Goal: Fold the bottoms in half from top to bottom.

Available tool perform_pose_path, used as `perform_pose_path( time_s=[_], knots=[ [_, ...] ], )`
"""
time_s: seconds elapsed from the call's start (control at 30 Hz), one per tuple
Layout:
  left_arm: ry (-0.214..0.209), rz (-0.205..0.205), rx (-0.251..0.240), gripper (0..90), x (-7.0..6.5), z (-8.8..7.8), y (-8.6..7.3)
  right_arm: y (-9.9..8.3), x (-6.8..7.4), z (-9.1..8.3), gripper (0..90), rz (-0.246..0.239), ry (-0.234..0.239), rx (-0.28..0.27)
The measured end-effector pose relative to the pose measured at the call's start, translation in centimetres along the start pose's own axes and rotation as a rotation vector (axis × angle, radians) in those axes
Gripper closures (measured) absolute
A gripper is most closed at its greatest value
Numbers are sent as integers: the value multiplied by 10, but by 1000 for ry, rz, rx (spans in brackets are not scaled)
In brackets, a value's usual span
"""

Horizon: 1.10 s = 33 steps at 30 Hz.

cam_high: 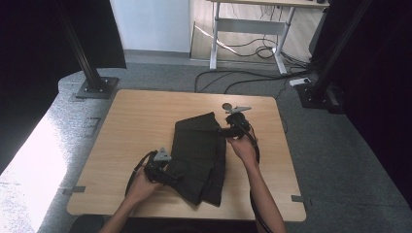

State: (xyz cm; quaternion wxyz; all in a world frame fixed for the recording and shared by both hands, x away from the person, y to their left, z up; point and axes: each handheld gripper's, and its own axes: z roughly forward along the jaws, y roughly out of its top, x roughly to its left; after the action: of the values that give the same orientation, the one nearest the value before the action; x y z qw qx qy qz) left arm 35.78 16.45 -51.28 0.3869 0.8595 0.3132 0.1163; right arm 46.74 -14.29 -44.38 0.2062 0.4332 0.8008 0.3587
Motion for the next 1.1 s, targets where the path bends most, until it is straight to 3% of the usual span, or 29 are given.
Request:
perform_pose_path(
  time_s=[0.2, 0.37, 0.6, 0.73, 0.93, 1.03, 1.1],
  knots=[
    [66, 11, -47, 0, 20, -36, -1, -20, 5, -23, 166, -36, -6, -35],
    [143, -9, -23, 0, 48, -54, -23, -55, 3, -42, 131, -16, 4, -52],
    [171, -98, 23, 0, 78, -54, -65, -115, -8, -46, 93, 81, -21, -24],
    [181, -123, 60, 0, 87, -47, -77, -146, -9, -42, 52, 106, -28, 8],
    [199, -132, 101, 0, 90, -43, -81, -170, -12, -36, 18, 121, -25, 42],
    [194, -146, 104, 2, 91, -43, -81, -178, -11, -32, 0, 84, -51, 50],
    [195, -147, 105, 2, 91, -43, -81, -178, -11, -32, 0, 84, -51, 51]
  ],
)
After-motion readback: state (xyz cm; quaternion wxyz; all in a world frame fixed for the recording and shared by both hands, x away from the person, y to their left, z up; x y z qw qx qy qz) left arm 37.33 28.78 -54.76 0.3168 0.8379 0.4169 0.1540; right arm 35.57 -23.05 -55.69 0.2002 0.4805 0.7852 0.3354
